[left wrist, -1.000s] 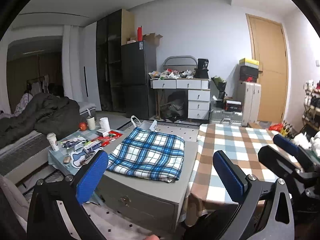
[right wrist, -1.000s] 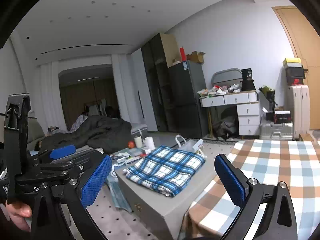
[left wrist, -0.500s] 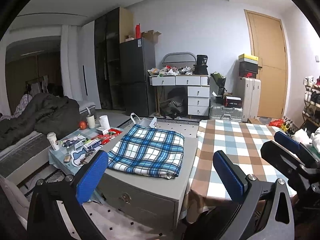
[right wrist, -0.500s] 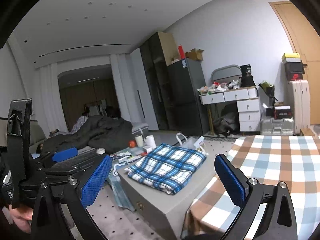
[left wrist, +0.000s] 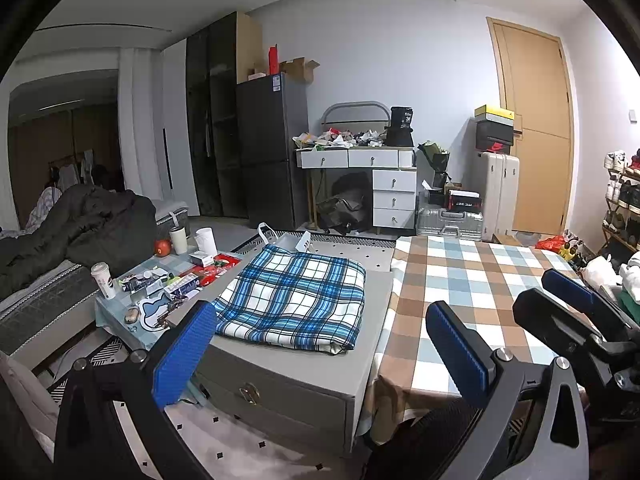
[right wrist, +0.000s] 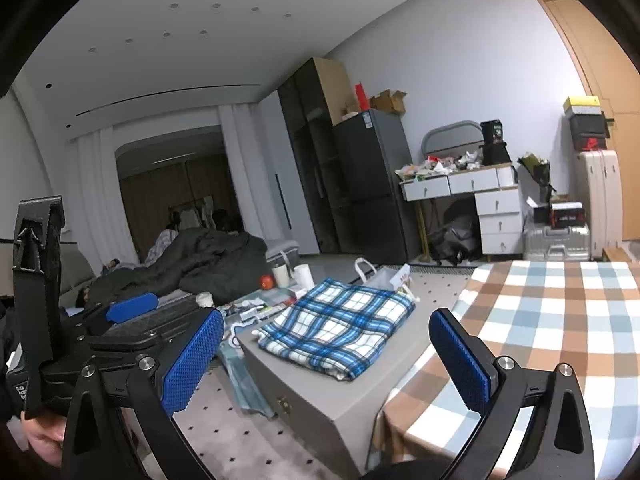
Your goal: Fold large clothes
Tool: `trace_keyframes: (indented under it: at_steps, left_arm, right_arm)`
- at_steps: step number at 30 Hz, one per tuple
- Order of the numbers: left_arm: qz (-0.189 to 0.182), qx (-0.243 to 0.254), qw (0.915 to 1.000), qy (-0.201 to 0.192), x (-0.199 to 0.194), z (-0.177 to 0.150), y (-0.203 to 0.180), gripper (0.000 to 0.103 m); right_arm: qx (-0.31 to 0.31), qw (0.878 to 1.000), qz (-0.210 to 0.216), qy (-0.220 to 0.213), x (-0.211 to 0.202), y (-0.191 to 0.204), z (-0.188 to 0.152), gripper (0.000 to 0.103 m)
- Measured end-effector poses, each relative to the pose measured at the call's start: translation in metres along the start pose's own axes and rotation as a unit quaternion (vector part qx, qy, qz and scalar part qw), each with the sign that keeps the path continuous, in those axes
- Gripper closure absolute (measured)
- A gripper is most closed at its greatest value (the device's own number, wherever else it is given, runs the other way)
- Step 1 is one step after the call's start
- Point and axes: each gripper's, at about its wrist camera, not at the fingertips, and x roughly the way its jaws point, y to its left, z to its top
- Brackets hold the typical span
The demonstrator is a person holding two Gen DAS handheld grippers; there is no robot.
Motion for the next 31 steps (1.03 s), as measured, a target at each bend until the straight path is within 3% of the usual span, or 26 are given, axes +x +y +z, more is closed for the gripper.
trace_keyframes:
  at_steps: [20,31]
  left_arm:
    - [-0.013,0.001,0.9999,0.007,0.004,-0.004,-0.003,0.001]
    - [-0.027,0.018,0.9994,0.006,0.012,-0.007,-0.024,0.001]
  right_arm:
    - [0.0,1.0,0.002,0.001,0.005,0.002,-0.005,0.0]
    - [0.023,1.0,-0.003,0.0,0.002,-0.019,-0.012,0.0]
